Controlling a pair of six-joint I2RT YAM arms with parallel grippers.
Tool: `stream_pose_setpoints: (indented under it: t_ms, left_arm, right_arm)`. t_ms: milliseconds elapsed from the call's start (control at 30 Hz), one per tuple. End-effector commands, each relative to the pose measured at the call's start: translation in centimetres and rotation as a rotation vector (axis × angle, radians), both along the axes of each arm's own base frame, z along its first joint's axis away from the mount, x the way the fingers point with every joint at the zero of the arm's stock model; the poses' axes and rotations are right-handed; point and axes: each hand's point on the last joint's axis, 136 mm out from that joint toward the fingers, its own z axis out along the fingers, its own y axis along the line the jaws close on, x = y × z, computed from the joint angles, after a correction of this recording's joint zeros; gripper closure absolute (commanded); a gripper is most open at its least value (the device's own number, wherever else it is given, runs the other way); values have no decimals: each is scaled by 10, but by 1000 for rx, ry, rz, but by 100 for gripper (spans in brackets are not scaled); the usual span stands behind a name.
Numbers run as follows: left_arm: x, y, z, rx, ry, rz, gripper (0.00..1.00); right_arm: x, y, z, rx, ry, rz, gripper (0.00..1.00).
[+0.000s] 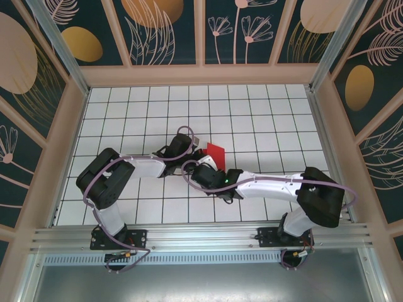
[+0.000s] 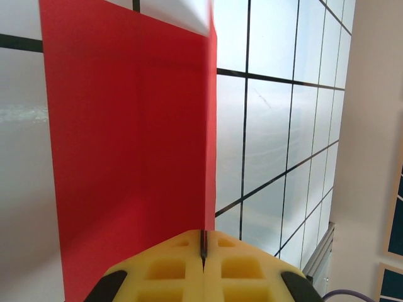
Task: Fold a paper plane with a square sheet of paper (pick it up from the middle)
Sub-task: Fold the triangle a second time at the center of the table.
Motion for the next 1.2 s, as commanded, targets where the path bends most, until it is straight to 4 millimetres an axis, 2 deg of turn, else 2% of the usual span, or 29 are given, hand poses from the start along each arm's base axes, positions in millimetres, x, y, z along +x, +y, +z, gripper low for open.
stream_pose_setpoints:
  t_ms: [0,200,467,533,600,633,667,733,800,833,867,967,1133,1167]
  left_arm:
    - [4,-2,-3,12,8,-10,100]
    - [3,-2,-3,10,10,-11,100]
    - [4,-3,-5,13,14,-14,100]
    - [4,-3,-6,23,14,-14,97]
    - [7,-2,-5,36,4,-9,96]
    - [7,-1,-5,44,0,-11,92]
    - [9,-1,-3,57,-8,-15,81]
    - [14,-1,-1,90,-26,-17,75]
    - [19,1,3,115,-44,-19,60]
    - [18,4,3,129,-44,-19,57]
    - [26,2,15,125,-72,-13,53]
    - [41,19,34,142,-119,53,39]
    - [51,52,56,194,-177,138,30]
    - [45,61,49,217,-166,149,30]
  right_arm:
    - [7,-5,7,-36,-41,-26,60]
    - [6,-12,2,-45,-37,-55,72]
    - [4,-5,0,-8,7,-37,89]
    - [5,-5,1,0,15,-39,96]
    - [6,-6,3,25,28,-47,99]
    - [7,-7,3,36,37,-53,100]
    - [8,-6,5,53,43,-55,100]
    - [10,-3,9,98,57,-57,100]
    - [10,2,15,149,71,-53,100]
    - [11,3,16,164,76,-59,100]
    - [12,4,18,185,85,-71,100]
    - [16,7,22,263,132,-123,100]
    - [19,17,25,359,187,-165,100]
    - [19,18,26,371,197,-178,100]
